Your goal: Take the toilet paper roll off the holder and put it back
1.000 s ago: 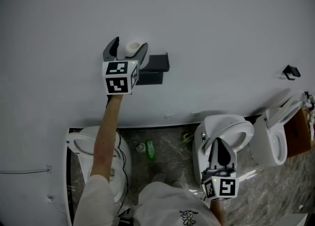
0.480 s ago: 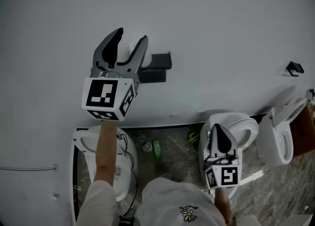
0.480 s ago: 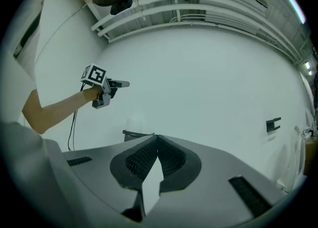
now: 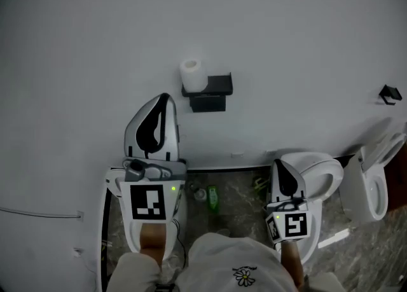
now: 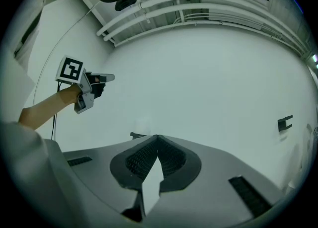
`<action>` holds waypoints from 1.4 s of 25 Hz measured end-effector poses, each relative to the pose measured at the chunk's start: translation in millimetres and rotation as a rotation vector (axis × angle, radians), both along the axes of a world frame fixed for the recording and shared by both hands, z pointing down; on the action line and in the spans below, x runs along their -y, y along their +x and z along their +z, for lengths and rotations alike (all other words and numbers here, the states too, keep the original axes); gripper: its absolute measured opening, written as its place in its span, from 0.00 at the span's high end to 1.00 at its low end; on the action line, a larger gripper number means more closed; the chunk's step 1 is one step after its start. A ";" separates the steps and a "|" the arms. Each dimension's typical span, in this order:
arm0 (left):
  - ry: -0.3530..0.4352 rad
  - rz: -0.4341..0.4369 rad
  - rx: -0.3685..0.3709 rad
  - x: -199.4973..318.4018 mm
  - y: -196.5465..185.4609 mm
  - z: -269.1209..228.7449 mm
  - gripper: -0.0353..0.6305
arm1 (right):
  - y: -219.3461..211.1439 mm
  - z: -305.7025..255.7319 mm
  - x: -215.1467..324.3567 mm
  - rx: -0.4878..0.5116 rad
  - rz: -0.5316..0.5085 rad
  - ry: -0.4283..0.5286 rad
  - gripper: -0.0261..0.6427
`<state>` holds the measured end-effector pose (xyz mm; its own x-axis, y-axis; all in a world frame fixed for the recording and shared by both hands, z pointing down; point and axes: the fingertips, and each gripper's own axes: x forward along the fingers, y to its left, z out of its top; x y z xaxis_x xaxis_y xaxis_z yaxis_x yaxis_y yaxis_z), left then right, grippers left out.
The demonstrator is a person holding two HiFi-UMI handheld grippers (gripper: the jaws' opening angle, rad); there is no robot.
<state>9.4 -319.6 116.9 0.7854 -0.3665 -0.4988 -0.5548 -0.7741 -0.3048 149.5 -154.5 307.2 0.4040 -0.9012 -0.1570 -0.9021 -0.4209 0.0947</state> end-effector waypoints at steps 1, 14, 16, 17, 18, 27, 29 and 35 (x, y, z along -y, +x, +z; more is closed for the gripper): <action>0.003 0.000 0.001 -4.6 -4.6 5.4 0.92 | -0.8 -0.1 1.6 -0.006 -0.003 -0.003 0.95; -0.213 -0.095 -0.007 -9.6 -10.2 106.7 0.92 | -15.8 -11.4 14.3 -0.061 -0.050 0.012 0.95; -0.261 -0.092 -0.006 -13.7 -9.9 122.5 0.92 | -18.8 -8.8 17.6 -0.050 -0.060 0.012 0.95; -0.276 -0.087 -0.004 -16.3 -9.4 128.4 0.92 | -18.9 -5.8 19.2 -0.039 -0.064 0.009 0.95; -0.282 -0.087 0.000 -19.0 -8.6 133.5 0.92 | -18.9 -2.9 20.5 -0.025 -0.069 0.010 0.95; -0.305 -0.116 0.067 -22.0 -5.5 160.1 0.92 | -28.0 -5.2 19.5 -0.097 -0.062 0.004 0.95; -0.303 -0.116 0.078 -22.6 -3.6 161.4 0.92 | -27.2 -5.5 19.2 -0.093 -0.064 0.002 0.95; -0.314 -0.096 0.081 -32.5 1.8 162.9 0.92 | -27.4 -3.7 17.2 -0.073 -0.070 0.004 0.95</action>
<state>11.2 -287.2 279.8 0.7722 -0.5666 -0.2876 -0.6136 -0.7825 -0.1059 122.1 -171.8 303.5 0.3273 -0.9261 -0.1877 -0.9203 -0.3574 0.1591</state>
